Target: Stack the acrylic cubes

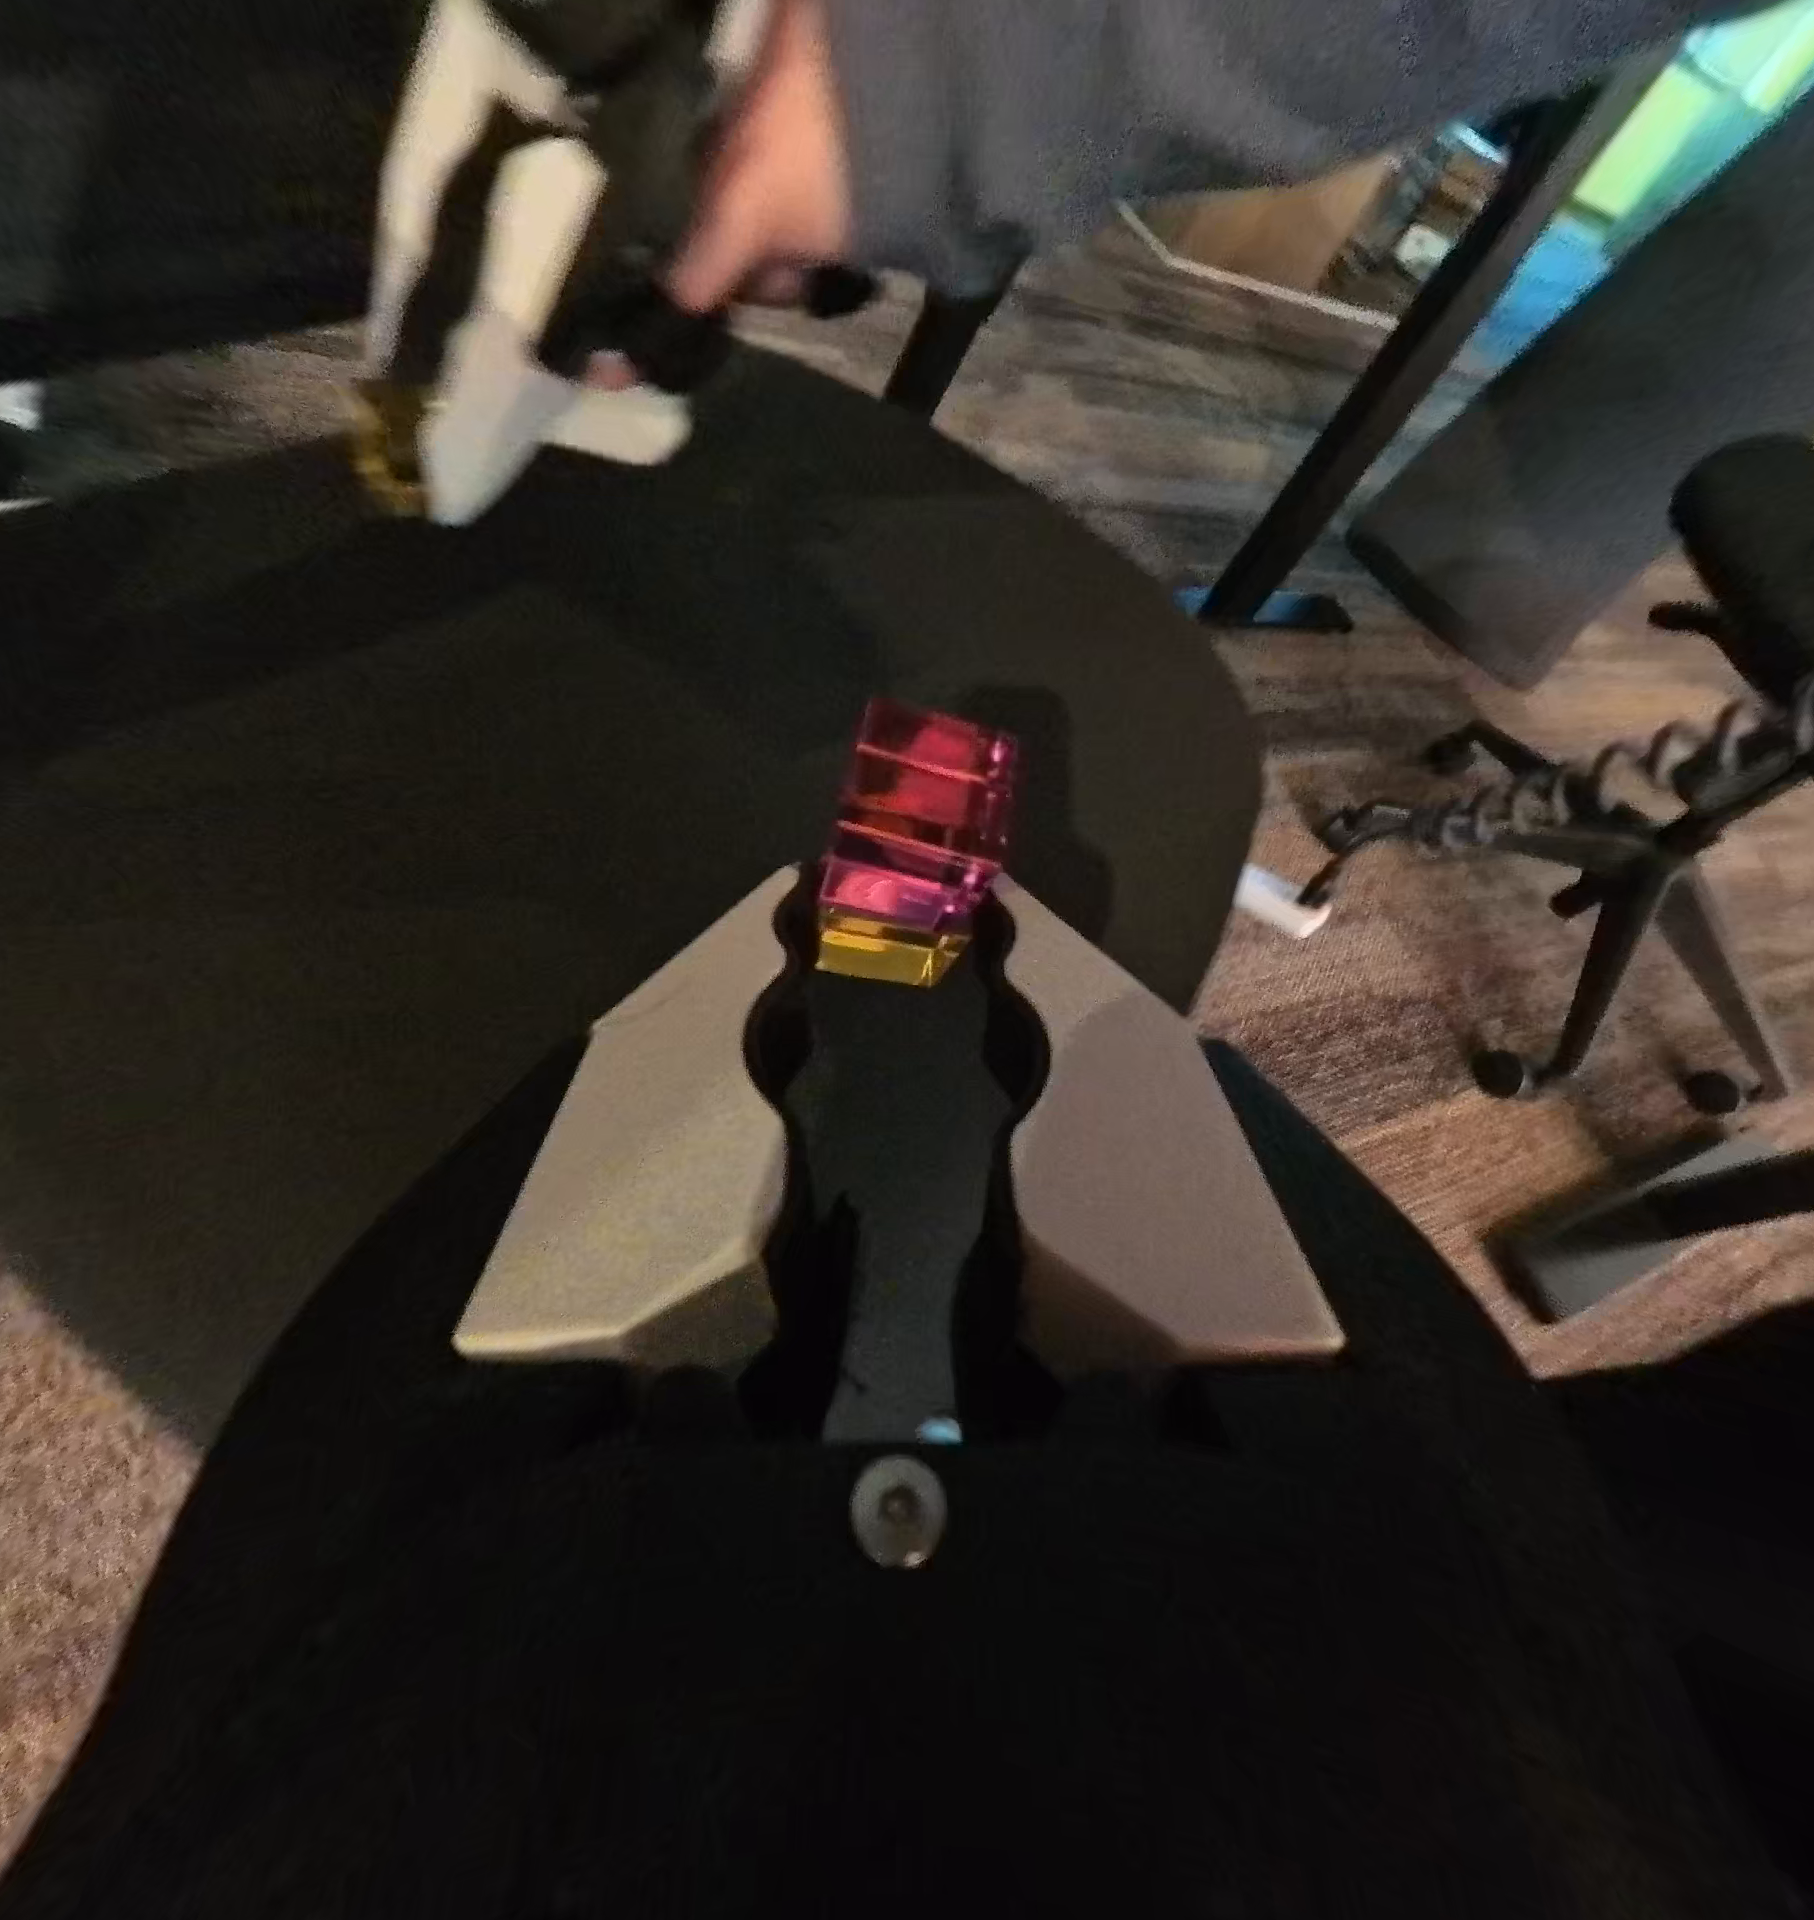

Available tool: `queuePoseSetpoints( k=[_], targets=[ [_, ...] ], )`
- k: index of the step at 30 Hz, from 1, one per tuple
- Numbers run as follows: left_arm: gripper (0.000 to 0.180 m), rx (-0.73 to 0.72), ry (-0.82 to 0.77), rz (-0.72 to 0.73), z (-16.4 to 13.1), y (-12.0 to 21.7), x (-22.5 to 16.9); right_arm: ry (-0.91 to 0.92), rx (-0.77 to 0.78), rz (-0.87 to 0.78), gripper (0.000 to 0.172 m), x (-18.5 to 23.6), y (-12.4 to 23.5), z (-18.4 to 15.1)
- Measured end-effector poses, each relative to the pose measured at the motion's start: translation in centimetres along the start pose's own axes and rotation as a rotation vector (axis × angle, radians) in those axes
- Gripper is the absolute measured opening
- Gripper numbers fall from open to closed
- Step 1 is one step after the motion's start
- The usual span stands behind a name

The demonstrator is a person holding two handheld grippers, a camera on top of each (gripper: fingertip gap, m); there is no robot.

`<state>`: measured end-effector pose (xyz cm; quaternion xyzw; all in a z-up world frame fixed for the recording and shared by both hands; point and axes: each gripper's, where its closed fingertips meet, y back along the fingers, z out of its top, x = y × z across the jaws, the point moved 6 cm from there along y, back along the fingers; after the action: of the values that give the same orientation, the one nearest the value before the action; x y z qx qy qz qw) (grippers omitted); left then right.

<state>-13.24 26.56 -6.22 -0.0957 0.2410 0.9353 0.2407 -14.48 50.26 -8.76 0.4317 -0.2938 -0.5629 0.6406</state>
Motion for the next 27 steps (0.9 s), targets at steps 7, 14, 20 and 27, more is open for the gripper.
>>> queuePoseSetpoints(
  k=[7, 14, 20, 27],
  targets=[
    [0.028, -0.028, 0.050, 0.166, 4.1, 10.2, -7.7, 0.141, 0.006, 0.104, 0.027, 10.5, 14.1, 5.6],
    [0.028, -0.080, 0.171, 0.530, 4.7, 24.8, -15.8, 0.274, -0.062, 0.226, 0.027, 21.5, 25.3, 16.5],
    [0.028, -0.165, 0.293, 0.928, -0.6, 37.6, -27.8, 0.541, -0.147, 0.328, 0.027, 36.7, 29.6, 24.2],
    [0.028, -0.234, 0.529, 1.338, -10.8, 50.7, -46.9, 0.889, -0.184, 0.502, 0.027, 60.8, 30.9, 28.4]
  ],
)
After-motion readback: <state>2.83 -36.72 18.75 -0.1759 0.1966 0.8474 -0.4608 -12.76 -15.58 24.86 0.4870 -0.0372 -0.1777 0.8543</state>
